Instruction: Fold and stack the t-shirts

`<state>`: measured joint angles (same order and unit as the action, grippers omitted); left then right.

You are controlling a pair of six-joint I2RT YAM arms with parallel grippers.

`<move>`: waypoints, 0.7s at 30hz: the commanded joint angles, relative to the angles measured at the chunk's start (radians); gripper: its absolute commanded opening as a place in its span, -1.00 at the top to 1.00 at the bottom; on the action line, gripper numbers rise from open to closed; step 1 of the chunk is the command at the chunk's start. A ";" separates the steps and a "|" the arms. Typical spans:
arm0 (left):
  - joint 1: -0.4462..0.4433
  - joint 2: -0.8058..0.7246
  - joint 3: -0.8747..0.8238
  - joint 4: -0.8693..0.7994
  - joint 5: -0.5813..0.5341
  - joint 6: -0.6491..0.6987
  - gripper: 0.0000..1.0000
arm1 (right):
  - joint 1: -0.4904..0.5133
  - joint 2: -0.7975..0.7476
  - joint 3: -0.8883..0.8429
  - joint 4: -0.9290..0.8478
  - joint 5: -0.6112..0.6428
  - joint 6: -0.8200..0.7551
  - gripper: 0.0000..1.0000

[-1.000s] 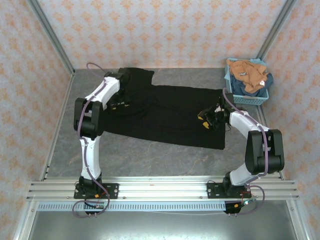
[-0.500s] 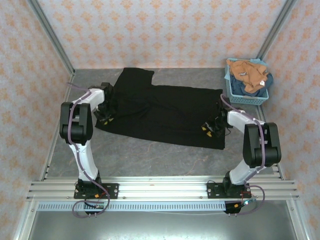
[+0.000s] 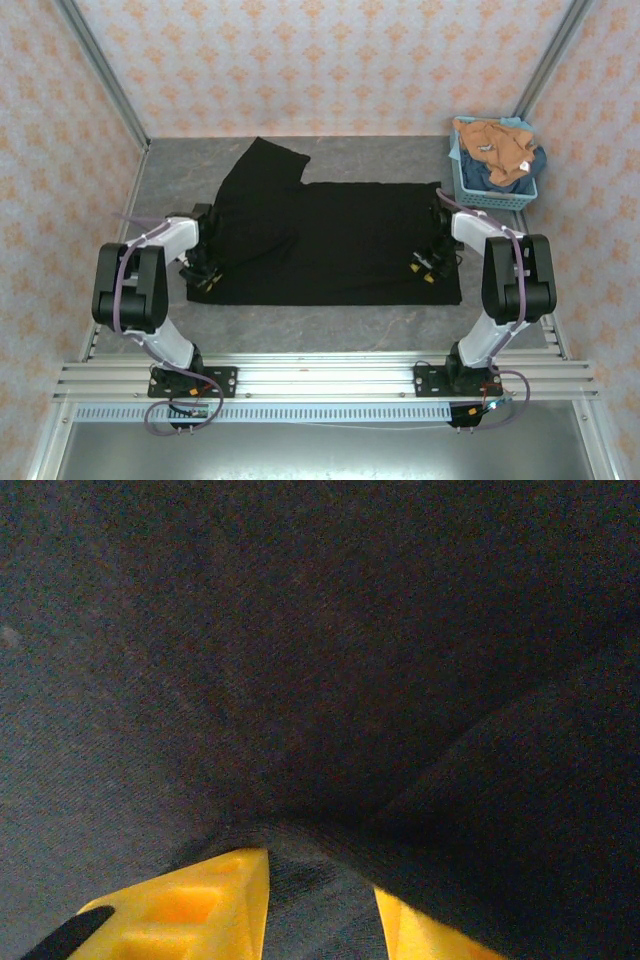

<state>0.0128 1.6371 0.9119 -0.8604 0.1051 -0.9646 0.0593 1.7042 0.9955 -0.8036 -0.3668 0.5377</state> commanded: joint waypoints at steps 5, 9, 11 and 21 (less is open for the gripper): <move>-0.030 -0.074 0.076 -0.140 -0.065 -0.016 0.27 | 0.000 -0.068 -0.014 -0.022 0.048 -0.053 0.20; -0.044 -0.079 0.225 -0.128 -0.042 0.033 0.16 | 0.004 -0.185 -0.018 0.090 -0.072 -0.062 0.04; -0.043 -0.024 0.292 -0.080 0.032 0.074 0.09 | 0.009 -0.211 -0.015 0.159 -0.160 -0.053 -0.04; -0.049 0.256 0.506 -0.020 0.143 0.267 0.12 | 0.101 -0.140 0.085 0.201 -0.258 -0.036 -0.06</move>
<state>-0.0303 1.8462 1.3670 -0.8719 0.2222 -0.7940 0.1455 1.5440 1.0489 -0.6247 -0.6033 0.4934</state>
